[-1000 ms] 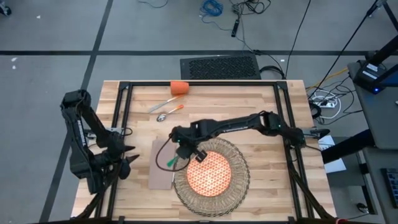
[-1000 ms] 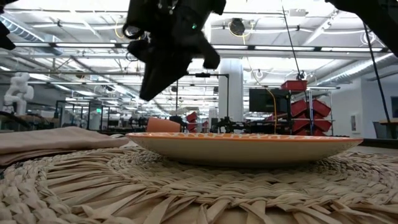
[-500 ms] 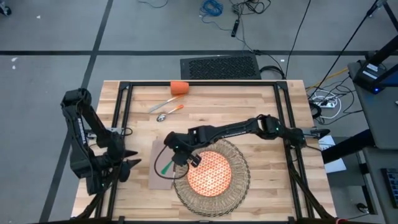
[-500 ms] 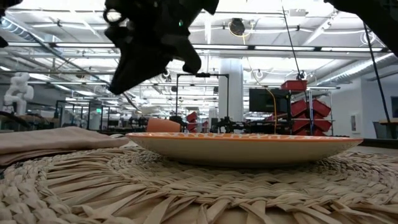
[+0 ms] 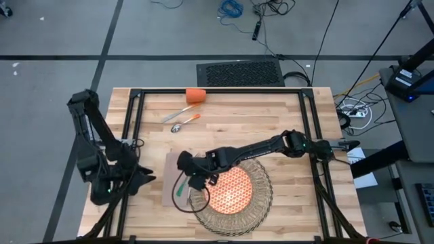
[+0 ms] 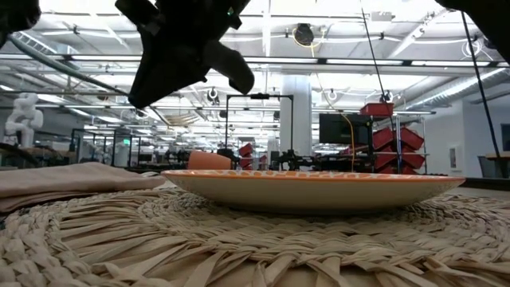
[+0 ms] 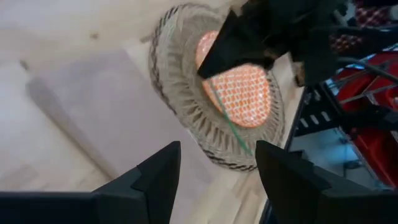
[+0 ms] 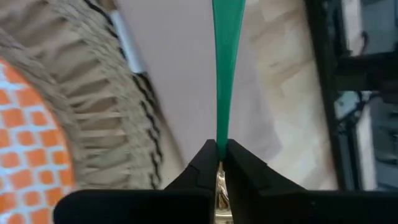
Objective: Set table place
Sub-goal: Put the fork on the napkin to the left of the mat
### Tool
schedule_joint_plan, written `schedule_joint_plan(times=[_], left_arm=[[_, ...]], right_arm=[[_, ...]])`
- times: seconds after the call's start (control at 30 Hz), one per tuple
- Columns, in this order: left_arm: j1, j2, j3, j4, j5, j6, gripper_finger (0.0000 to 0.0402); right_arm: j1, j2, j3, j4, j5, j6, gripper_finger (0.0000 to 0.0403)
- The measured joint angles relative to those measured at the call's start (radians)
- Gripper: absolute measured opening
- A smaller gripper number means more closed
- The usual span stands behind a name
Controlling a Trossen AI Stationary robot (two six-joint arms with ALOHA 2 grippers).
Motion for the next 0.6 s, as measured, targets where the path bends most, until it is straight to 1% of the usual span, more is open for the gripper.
schedule_joint_plan(times=[0.07, 0.13, 0.23, 0.33, 0.43, 0.5, 0.6], left_arm=[[0.041, -0.029, -0.039, 0.073, 0.051, 0.031, 0.0194], [0.089, -0.065, -0.094, 0.202, 0.103, 0.095, 0.0194], [0.168, -0.121, -0.189, 0.415, 0.152, 0.218, 0.0194], [0.25, -0.156, -0.244, 0.517, 0.18, 0.288, 0.0194], [0.343, -0.165, -0.295, 0.586, 0.299, 0.319, 0.0194], [0.404, -0.161, -0.332, 0.676, 0.374, 0.358, 0.0194], [0.492, -0.158, -0.378, 0.835, 0.458, 0.434, 0.0194]], right_arm=[[0.0, 0.0, 0.0, 0.016, 0.016, -0.008, 0.0], [-0.001, 0.0, 0.0, 0.019, 0.026, -0.016, 0.0], [-0.001, 0.0, 0.0, 0.019, 0.033, -0.018, 0.0], [0.002, 0.0, 0.0, 0.015, 0.052, -0.018, 0.0], [0.008, 0.0, 0.0, 0.015, 0.064, -0.022, 0.0], [0.016, 0.0, 0.0, 0.015, 0.092, -0.039, 0.0], [0.021, 0.0, 0.0, 0.017, 0.101, -0.048, 0.0]])
